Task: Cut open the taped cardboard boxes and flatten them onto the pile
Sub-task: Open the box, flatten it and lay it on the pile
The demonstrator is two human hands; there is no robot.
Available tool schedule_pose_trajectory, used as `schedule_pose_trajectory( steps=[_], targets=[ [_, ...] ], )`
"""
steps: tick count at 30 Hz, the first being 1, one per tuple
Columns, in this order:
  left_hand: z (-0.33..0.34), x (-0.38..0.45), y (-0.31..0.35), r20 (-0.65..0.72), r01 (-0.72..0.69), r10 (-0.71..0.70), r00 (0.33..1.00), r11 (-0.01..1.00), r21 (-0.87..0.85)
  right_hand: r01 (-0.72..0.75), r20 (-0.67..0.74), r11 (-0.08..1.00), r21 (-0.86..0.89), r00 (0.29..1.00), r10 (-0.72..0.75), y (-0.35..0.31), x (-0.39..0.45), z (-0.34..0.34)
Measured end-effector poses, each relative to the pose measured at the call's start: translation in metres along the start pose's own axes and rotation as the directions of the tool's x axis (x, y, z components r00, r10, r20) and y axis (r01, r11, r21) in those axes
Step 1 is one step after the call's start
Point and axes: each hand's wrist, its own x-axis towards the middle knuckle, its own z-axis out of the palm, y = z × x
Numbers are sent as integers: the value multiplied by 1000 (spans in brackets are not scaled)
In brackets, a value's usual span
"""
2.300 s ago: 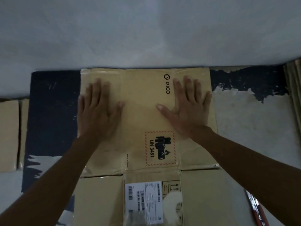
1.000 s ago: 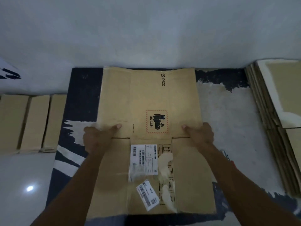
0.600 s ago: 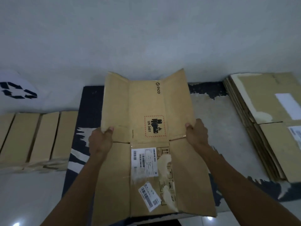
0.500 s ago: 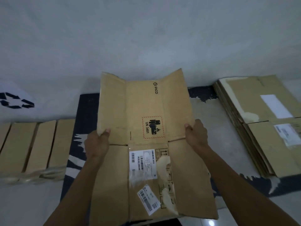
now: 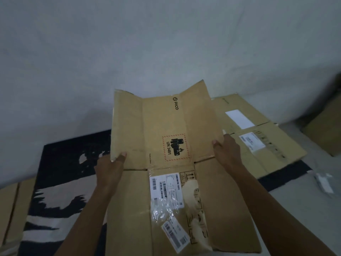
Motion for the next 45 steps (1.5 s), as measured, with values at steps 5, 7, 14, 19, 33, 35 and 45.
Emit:
schedule_pose_trajectory(
  steps=[5, 7, 14, 19, 33, 35, 45],
  targets=[
    [89, -42, 20, 35, -39, 39, 999, 999, 4, -23, -20, 1000, -1, 1000, 23, 68, 25, -77],
    [136, -61, 29, 57, -35, 34, 998, 999, 12, -8, -33, 1000, -11, 999, 8, 99, 41, -113],
    [246, -95, 54, 75, 13, -12, 997, 1000, -21, -15, -56, 995, -95, 998, 10, 166, 92, -188],
    [307, -96, 65, 89, 19, -15, 996, 999, -44, 9, -76, 995, -96, 997, -16, 197, 142, -224],
    [460, -19, 73, -32, 160, -163, 986, 985, -67, 105, 19, 980, -167, 994, -104, 213, 343, -241],
    [473, -14, 68, -56, 180, -184, 981, 982, -58, 112, 37, 980, -162, 993, -108, 220, 363, -234],
    [525, 1, 55, -238, 280, -261, 936, 959, 48, 73, 169, 991, -116, 984, -53, 265, 438, -178]
  ],
)
